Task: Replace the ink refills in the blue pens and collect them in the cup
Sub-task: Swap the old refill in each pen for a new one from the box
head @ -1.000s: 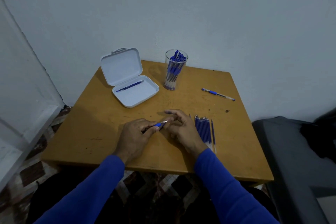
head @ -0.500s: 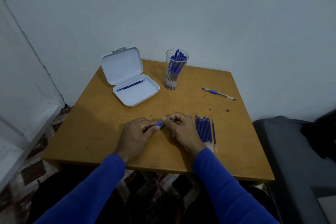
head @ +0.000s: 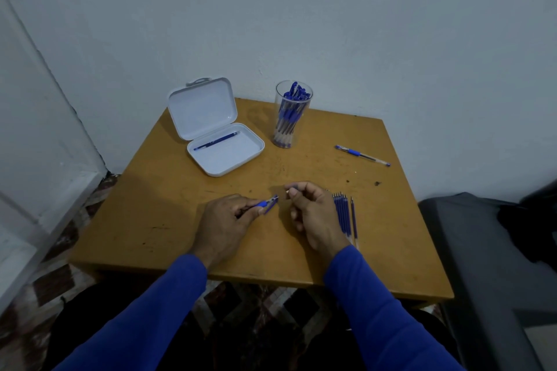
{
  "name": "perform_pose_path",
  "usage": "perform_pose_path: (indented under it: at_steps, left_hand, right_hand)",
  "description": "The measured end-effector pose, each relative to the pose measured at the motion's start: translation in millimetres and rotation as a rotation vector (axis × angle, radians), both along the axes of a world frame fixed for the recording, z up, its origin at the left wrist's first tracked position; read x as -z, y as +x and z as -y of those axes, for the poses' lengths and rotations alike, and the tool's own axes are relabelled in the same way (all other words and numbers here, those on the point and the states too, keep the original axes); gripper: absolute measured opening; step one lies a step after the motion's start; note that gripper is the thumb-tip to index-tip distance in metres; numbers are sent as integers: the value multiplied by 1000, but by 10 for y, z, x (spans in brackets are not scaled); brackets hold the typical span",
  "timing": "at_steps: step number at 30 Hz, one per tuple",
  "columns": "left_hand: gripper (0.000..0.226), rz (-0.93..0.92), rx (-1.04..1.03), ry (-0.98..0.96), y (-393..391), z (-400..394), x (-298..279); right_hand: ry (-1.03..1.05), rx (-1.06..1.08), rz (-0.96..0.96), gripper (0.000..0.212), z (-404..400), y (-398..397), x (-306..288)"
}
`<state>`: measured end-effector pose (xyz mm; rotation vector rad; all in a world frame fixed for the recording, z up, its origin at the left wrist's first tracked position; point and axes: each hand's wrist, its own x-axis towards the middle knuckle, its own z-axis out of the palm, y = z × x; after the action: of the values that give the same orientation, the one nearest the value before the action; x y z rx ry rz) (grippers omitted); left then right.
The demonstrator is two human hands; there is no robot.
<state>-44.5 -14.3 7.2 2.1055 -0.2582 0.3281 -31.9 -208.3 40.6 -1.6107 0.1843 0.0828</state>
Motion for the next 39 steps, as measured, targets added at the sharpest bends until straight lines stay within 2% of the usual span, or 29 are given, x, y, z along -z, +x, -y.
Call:
perform_pose_path:
  at_steps: [1,3,6,9,13,18,24,27,29,31,35,39]
  left_hand:
    - [19,0,-6,-3,-1,2,-3]
    - [18,2,-14,-7,-4,1,-5]
    - [18,7,-17,5,-7,-1,-12]
    - [17,-4,-16,0,-4,-3,-9]
    - [17,-7,-17,5,-2,-8,5]
    - [17,-7,-16,9,4,-5,12]
    - [18,-7,-11,21,-14,-5,-14]
    - [18,-3,-13,-1,-21,-12,-41]
    - [17,12,-23,-16,-25,-17,-53]
    - [16,31,-25,-34,-36,-17,-60]
    - [15,32,-20,-47,-42,-27,-57]
    - [14,22,-27,-90,-39,-28,-55]
  right_hand:
    - [-70,28,7,15,-12,13,-6]
    - [-339,39,62,15,-31,54,-7]
    - [-743,-55,200,20,-87,90,-10]
    - [-869,-86,279,18,-141,87,21]
    - [-922,-87,270,11,-172,62,72]
    - [-878,-84,261,10,-178,61,80]
    - [-766,-19,255,20,-154,22,57]
    - [-560,8,205,8,-159,-36,47]
    - [-310,-9,126,13,-177,-69,17]
    - [-176,-38,79,18,-200,-102,-36]
    - [-156,-106,79,14,-267,-94,-82]
    - [-70,-51,55,12,-272,-50,-125]
